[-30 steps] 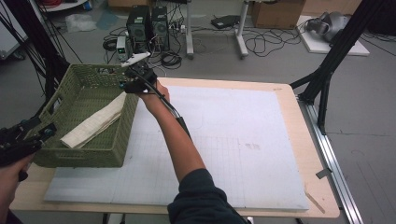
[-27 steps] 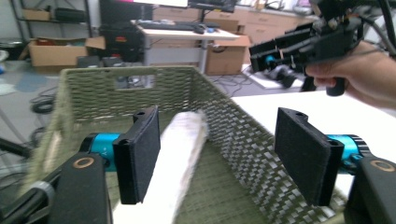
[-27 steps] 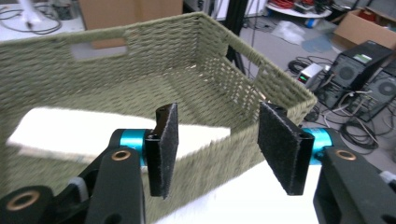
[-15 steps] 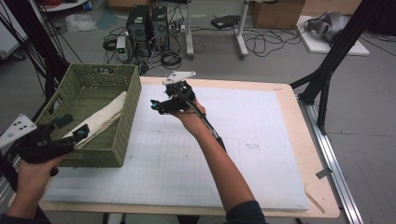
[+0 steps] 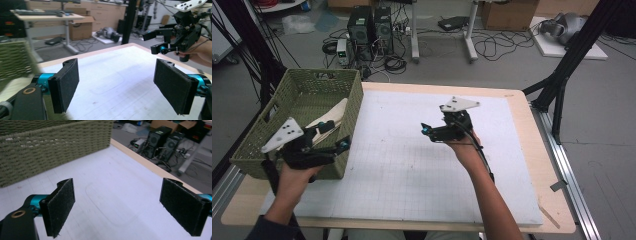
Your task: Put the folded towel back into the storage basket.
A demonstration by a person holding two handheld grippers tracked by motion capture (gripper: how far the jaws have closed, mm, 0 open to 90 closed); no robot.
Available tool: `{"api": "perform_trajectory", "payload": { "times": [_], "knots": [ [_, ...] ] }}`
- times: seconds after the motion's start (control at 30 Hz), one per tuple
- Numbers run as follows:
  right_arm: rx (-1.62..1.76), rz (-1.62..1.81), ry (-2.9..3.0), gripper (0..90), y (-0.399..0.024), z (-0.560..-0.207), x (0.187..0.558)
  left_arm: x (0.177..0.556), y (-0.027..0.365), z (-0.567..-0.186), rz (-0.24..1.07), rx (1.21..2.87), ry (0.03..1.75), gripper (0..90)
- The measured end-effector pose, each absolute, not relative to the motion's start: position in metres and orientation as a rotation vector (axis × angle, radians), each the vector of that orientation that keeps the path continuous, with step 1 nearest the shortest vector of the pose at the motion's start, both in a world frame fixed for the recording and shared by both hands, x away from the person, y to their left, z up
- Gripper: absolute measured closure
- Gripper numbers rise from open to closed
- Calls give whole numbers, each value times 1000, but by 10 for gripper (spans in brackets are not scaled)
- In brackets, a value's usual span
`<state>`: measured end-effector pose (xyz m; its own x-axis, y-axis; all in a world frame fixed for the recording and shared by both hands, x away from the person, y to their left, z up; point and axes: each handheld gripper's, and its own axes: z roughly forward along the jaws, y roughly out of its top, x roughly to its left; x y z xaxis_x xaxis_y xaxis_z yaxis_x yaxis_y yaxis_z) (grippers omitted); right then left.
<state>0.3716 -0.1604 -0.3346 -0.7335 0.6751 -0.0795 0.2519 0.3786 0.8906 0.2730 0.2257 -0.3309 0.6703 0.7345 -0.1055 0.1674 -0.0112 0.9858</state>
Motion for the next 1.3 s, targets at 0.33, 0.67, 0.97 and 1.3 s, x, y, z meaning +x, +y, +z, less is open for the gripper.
{"api": "perform_trajectory", "payload": {
  "times": [0.33, 0.67, 0.97, 1.3],
  "knots": [
    [931, 1265, 2119, 116, -238, -360, 332, 288, 157, -344, 465, 1611, 686, 213],
    [979, 1242, 2053, 115, -276, -379, 303, 296, 114, -370, 468, 1658, 662, 221],
    [1000, 1230, 2044, 115, -292, -388, 296, 299, 110, -390, 441, 1691, 673, 213],
    [1026, 1206, 2039, 115, -294, -394, 291, 296, 120, -396, 452, 1694, 701, 216]
  ]
}}
